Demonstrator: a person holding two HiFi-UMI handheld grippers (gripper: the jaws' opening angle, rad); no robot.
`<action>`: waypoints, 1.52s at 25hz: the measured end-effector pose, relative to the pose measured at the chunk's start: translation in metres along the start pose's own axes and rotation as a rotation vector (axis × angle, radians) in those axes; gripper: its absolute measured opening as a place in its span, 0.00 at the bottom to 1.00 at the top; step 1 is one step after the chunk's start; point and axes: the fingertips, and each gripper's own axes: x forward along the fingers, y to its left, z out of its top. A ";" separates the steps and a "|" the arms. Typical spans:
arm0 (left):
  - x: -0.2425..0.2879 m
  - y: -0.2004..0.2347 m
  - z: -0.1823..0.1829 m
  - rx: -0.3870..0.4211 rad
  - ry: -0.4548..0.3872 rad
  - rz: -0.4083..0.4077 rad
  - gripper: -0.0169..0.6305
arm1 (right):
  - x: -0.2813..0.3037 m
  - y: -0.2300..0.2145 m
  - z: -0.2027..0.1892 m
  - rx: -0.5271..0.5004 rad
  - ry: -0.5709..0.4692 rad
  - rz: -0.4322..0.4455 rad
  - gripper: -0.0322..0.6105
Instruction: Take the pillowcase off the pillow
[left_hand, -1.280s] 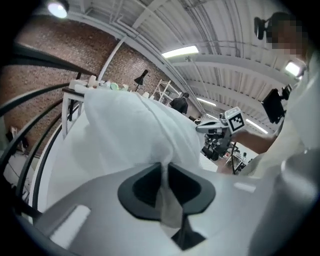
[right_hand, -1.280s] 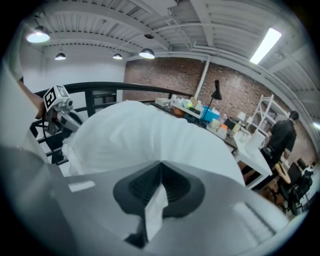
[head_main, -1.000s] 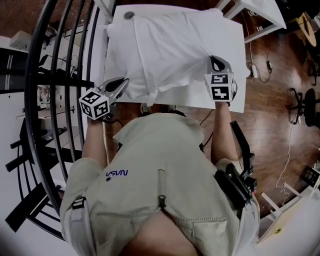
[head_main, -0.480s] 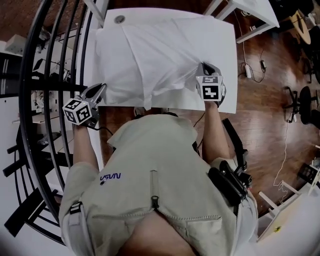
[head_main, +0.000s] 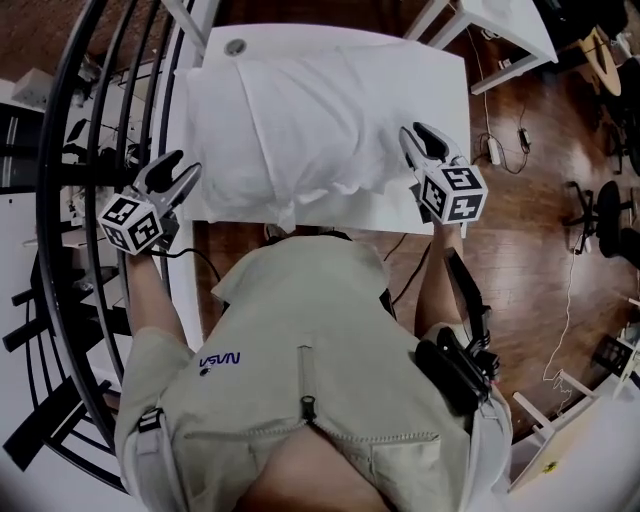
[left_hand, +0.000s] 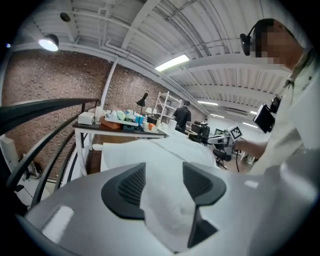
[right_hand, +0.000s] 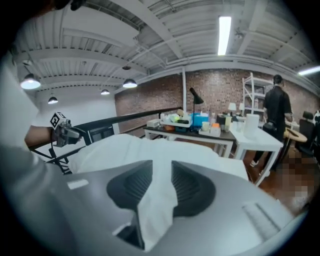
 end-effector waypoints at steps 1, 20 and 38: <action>0.006 0.004 0.012 -0.016 -0.032 0.013 0.43 | 0.002 -0.006 0.010 -0.010 -0.012 -0.008 0.23; 0.116 0.062 -0.018 -0.280 0.202 0.068 0.70 | 0.144 -0.085 0.022 -0.081 0.321 -0.006 0.46; 0.086 0.015 0.002 -0.069 0.084 -0.016 0.15 | 0.078 -0.134 0.035 -0.078 0.198 -0.263 0.05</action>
